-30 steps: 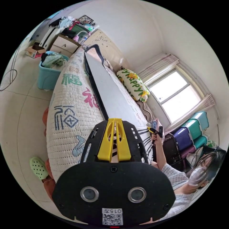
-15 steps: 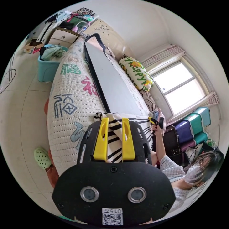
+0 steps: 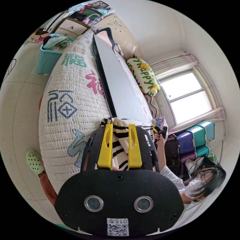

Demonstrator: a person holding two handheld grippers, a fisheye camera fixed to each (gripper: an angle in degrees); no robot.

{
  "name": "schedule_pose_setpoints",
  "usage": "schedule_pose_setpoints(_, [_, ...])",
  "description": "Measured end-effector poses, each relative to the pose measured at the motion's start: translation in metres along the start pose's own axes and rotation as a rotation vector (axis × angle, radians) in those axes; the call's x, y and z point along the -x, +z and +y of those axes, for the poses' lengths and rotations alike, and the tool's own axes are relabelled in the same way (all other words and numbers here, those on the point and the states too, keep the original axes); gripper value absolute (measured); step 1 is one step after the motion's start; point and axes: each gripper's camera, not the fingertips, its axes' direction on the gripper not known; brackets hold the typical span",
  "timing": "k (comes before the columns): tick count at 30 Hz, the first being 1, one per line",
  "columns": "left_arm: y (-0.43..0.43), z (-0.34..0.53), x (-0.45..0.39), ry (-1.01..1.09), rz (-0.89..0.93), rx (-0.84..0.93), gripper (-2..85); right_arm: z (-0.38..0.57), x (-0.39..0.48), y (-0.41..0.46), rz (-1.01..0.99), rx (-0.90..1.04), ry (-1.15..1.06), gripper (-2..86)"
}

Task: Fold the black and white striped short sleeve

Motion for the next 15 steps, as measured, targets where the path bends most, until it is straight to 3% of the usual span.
schedule_pose_setpoints(7, [-0.023, 0.019, 0.005, -0.011, 0.012, -0.118, 9.5, -0.005, -0.006, 0.008, -0.02, 0.006, 0.015, 0.6])
schedule_pose_setpoints(15, [-0.003, 0.018, 0.001, -0.036, -0.056, -0.058, 5.8, -0.007, -0.005, 0.018, -0.019, 0.011, 0.015, 0.6])
